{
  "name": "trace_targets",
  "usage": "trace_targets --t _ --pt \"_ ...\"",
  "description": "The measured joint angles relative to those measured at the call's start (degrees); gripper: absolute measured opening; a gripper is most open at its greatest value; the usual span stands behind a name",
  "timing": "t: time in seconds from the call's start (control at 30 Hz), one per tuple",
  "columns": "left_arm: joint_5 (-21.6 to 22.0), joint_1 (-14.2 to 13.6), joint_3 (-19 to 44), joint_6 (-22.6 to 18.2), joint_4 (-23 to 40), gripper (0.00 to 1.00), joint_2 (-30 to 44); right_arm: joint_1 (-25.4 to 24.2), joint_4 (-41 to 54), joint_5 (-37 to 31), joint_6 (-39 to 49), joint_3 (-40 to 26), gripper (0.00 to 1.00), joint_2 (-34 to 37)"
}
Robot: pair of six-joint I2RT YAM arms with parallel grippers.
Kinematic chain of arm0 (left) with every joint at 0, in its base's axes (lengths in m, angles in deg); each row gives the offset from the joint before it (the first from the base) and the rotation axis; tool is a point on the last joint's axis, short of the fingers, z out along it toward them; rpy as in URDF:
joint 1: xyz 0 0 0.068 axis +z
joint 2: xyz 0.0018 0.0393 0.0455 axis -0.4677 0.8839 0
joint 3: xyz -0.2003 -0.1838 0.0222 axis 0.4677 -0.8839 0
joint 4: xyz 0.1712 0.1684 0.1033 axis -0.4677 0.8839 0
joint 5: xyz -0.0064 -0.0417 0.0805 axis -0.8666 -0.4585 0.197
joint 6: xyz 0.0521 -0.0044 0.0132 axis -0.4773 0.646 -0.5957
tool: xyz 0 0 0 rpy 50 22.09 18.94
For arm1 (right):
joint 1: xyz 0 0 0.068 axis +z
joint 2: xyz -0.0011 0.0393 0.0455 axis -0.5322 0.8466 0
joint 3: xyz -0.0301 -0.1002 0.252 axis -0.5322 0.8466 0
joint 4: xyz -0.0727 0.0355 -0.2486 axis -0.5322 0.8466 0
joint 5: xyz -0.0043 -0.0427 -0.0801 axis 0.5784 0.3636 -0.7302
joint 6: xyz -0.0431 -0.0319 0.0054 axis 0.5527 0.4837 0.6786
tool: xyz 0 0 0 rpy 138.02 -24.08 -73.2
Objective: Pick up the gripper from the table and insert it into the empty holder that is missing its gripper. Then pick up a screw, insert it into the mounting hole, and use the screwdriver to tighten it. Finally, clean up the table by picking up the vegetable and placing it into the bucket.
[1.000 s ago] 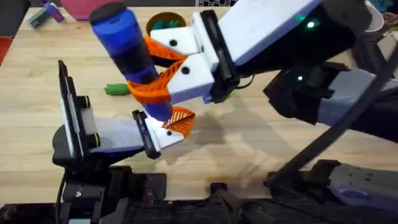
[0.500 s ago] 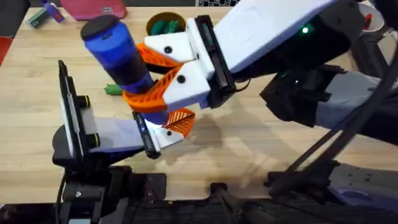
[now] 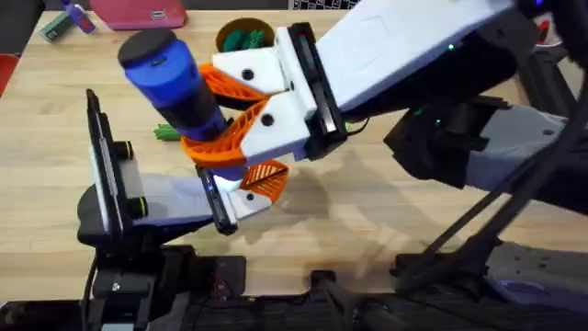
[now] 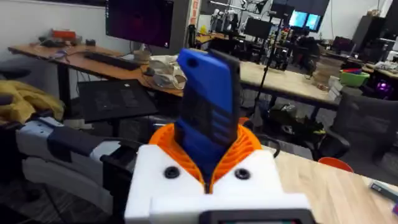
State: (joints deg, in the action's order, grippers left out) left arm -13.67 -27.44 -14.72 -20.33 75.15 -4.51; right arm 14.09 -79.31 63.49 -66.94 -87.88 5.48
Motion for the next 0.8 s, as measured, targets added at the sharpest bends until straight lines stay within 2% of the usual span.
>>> trace_targets --t 0.8 --pt "0.02 0.0 0.0 0.04 0.02 0.01 -0.02 0.0 0.75 -0.02 1.6 0.0 0.025 1.53"
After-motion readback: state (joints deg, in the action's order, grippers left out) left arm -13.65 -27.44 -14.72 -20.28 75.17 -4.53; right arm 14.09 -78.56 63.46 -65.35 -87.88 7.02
